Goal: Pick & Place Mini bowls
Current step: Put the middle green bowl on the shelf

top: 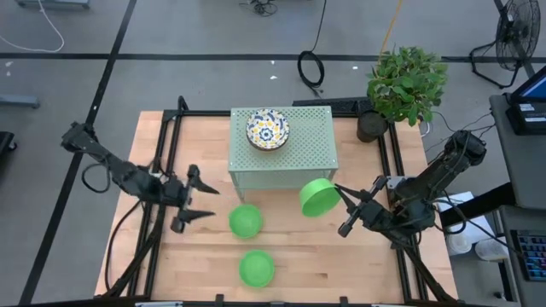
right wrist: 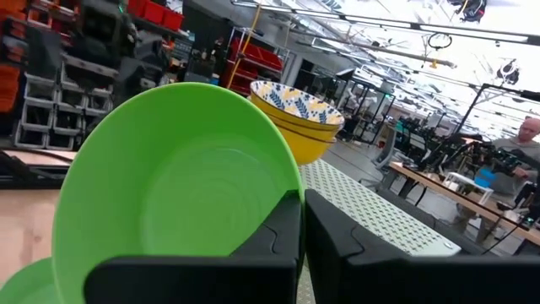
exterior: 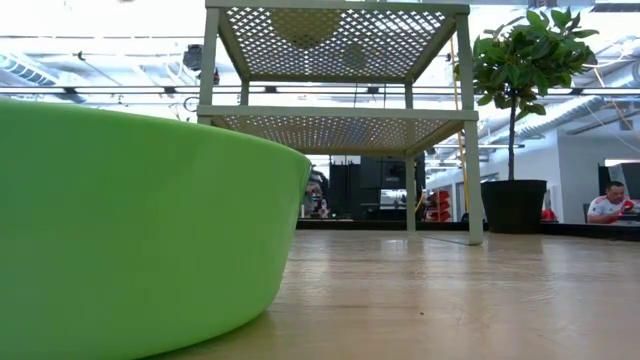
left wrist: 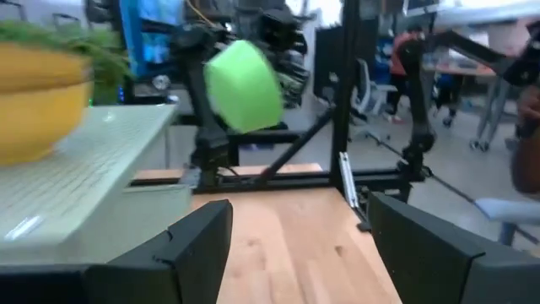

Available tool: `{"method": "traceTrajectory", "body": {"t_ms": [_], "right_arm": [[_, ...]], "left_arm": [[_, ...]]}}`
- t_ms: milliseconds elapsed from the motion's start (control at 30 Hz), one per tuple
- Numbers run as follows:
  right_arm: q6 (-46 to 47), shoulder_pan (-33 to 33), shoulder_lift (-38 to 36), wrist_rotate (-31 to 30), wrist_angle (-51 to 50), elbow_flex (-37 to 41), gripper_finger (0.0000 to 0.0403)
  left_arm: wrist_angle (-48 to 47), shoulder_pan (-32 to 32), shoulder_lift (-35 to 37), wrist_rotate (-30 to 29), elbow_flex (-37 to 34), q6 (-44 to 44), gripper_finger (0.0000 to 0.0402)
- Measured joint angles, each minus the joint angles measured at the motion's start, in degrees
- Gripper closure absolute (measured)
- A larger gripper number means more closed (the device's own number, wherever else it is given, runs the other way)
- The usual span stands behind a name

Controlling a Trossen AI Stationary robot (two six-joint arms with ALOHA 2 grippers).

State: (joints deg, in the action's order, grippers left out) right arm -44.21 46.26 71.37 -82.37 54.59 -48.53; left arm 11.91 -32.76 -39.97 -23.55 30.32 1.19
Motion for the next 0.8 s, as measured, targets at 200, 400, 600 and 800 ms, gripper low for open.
{"method": "traceTrajectory", "body": {"t_ms": [200,400,600,800], "right_arm": [[-0.3,-0.1,-0.8,0.2,0.2,0.0,0.0403],[-3.5,-2.0,-4.2,2.7,2.0,-0.9,0.0403],[-12.6,-6.7,-8.0,0.9,2.3,-8.0,0.0403],[-11.7,-12.1,-8.6,-0.2,-10.1,-19.1,0.0403]], "left_arm": [[5.7,3.9,14.5,4.0,-14.6,5.2,0.0128],[11.0,6.0,24.3,9.0,-27.0,4.8,0.0128],[7.9,6.1,26.9,7.1,-29.6,6.6,0.0128],[7.8,6.1,26.9,7.0,-29.5,6.6,0.0128]]}}
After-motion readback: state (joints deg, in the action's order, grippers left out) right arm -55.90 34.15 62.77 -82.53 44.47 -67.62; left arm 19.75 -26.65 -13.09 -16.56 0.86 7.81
